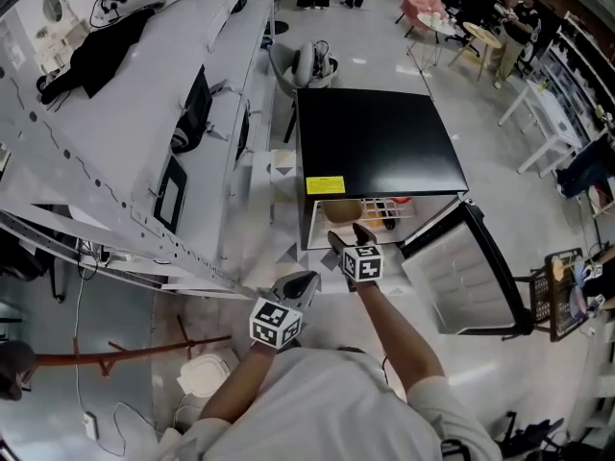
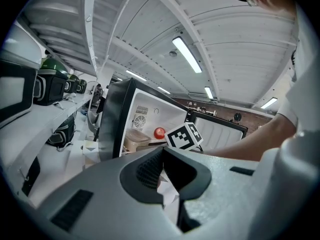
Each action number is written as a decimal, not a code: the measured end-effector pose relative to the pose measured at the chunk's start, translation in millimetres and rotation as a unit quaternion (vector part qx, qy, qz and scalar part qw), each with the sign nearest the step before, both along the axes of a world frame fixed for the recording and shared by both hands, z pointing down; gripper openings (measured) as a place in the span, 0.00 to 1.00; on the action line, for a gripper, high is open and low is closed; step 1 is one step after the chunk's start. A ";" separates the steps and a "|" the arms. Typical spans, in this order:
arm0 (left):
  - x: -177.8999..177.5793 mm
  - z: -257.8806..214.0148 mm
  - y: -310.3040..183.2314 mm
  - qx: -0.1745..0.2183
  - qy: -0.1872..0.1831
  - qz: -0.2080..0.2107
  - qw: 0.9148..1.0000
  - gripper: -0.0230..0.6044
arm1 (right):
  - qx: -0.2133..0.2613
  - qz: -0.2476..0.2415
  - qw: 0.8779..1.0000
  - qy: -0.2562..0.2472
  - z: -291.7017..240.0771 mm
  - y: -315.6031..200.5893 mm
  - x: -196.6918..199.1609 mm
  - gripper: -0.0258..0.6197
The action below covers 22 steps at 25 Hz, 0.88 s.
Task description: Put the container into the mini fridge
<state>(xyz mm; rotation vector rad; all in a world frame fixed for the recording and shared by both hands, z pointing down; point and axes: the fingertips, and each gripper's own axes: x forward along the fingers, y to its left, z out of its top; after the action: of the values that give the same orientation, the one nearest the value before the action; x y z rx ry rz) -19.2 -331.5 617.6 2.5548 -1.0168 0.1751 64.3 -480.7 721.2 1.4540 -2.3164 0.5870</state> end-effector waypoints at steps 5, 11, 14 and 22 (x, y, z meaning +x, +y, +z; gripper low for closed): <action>-10.9 -5.0 -3.1 0.008 0.002 -0.005 1.000 0.04 | -0.001 -0.020 1.000 -0.010 2.7 2.6 -10.1 0.44; -15.7 -3.8 -1.6 0.007 0.001 0.000 1.000 0.04 | 0.012 -0.014 1.000 -0.002 -4.0 15.3 -7.3 0.44; -10.8 -5.8 2.1 0.009 0.004 0.012 1.000 0.04 | 0.020 -0.004 1.000 -0.003 -13.9 22.2 -2.6 0.42; -1.1 -7.7 21.1 0.010 0.011 0.037 0.999 0.04 | 0.052 -0.004 0.999 0.011 -48.0 50.4 2.3 0.34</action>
<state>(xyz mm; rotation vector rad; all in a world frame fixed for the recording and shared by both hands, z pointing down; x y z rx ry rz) -20.3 -310.4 610.0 2.6084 -0.9219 0.1559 66.6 -430.3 673.2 1.4878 -2.3675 0.4510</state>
